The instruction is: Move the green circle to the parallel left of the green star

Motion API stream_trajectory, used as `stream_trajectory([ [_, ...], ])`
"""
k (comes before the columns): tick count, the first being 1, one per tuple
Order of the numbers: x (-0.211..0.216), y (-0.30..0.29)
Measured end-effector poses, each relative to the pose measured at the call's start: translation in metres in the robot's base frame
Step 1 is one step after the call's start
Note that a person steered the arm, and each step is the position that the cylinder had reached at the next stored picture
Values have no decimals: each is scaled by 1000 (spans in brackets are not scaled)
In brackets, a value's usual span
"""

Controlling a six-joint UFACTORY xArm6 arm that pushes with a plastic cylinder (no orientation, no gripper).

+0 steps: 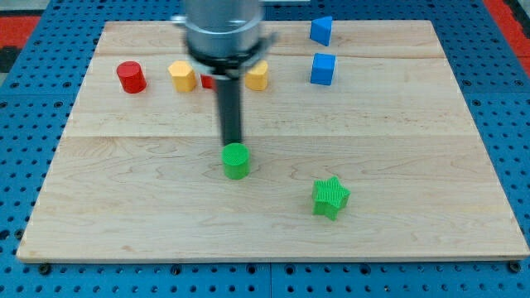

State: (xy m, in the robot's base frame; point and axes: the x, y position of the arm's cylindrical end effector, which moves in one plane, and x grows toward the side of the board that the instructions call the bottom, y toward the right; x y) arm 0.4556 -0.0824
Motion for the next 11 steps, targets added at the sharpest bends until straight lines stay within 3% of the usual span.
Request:
stream_trajectory([
  [1,2,-42],
  [3,-7,34],
  [7,77,76],
  [9,80,-102],
  [11,97,-107],
])
